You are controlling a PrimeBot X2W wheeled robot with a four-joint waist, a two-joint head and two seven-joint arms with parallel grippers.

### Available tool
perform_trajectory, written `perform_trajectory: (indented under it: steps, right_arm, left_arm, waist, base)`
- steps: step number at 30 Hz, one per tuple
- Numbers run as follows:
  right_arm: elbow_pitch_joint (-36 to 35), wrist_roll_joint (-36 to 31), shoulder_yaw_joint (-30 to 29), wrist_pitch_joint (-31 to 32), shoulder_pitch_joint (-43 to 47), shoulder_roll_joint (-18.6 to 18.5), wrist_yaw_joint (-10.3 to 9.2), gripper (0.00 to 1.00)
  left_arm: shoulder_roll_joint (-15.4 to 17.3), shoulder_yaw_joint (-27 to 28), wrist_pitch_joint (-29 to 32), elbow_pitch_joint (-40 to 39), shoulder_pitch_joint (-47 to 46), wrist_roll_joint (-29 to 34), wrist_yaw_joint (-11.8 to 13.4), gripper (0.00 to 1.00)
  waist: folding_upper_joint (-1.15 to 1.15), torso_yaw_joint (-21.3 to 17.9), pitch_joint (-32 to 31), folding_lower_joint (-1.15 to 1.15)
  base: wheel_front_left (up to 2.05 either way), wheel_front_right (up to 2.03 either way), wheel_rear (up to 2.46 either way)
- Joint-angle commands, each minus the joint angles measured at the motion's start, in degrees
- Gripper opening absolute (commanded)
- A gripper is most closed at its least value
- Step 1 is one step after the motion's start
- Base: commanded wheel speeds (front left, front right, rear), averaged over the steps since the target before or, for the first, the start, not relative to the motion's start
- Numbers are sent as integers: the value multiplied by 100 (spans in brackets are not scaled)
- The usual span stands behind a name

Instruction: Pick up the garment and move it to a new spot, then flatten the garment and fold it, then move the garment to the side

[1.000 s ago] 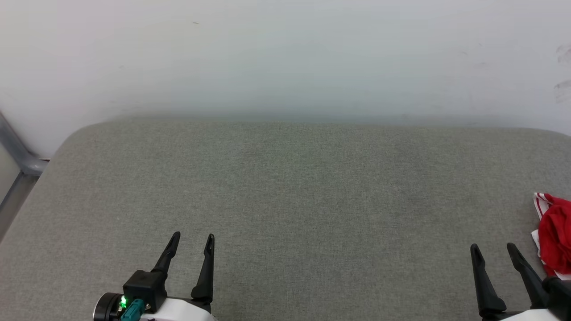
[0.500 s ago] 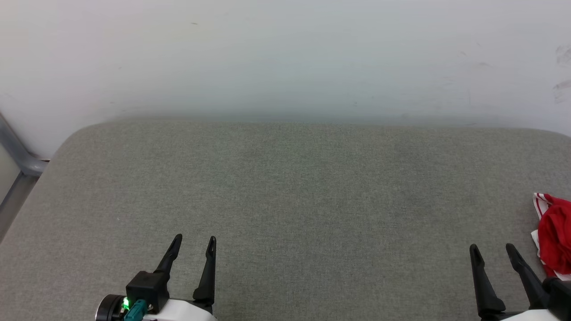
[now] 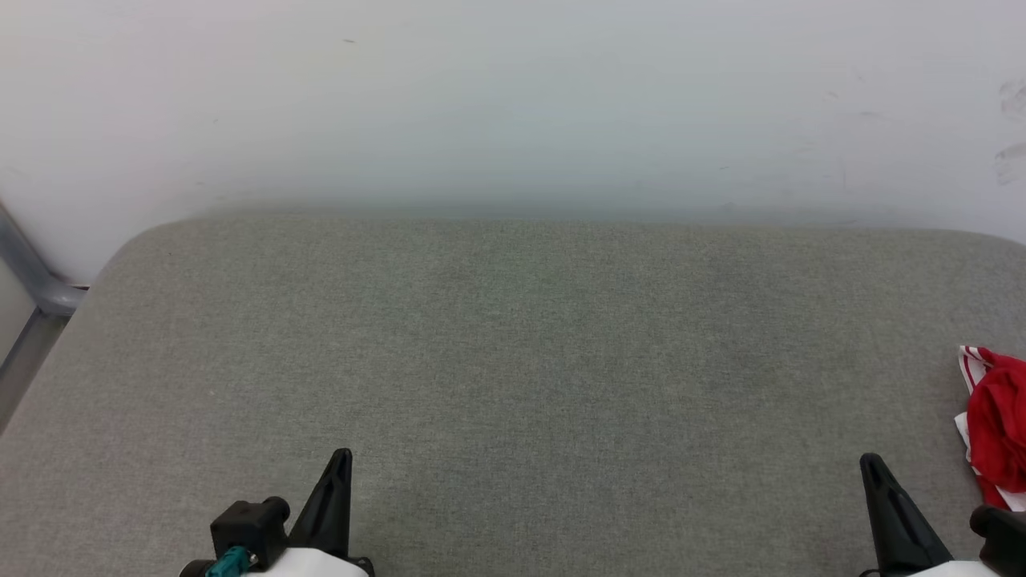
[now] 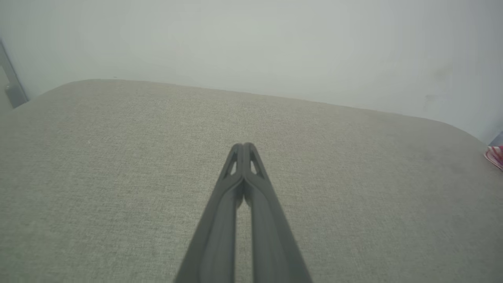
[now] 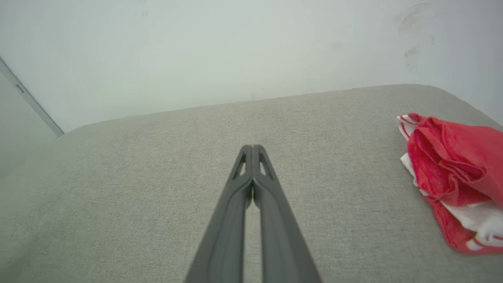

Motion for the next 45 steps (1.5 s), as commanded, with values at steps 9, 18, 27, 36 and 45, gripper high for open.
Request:
perform_trajectory:
  steps: [9, 18, 27, 36, 45]
  right_arm:
    - [250, 1227, 31, 42, -372, -48, 0, 0]
    - [494, 2099, 53, 78, -578, -67, -1, 0]
    - [714, 2882, 67, 114, -759, -80, -1, 0]
    - [935, 3662, 76, 153, -947, -89, -1, 0]
    - [1099, 4229, 79, 191, -1079, -92, -1, 0]
  left_arm:
    - [-29, 190, 275, -71, -248, -1191, -61, 0]
    - [-50, 316, 489, -52, -334, -2057, -92, 0]
    - [-67, 433, 688, -29, -420, -2834, -118, 0]
    - [-84, 556, 891, -2, -504, -3614, -152, 0]
    - [-98, 647, 1041, 17, -563, -4185, -168, 0]
  waist:
    - [0, -28, 26, 0]
    - [0, -52, 48, 0]
    - [0, -75, 70, 0]
    - [0, -102, 95, 0]
    - [0, -123, 115, 0]
  base:
    - [0, 0, 0]
    - [0, 0, 0]
    - [0, 0, 0]
    - [0, 0, 0]
    - [0, 0, 0]
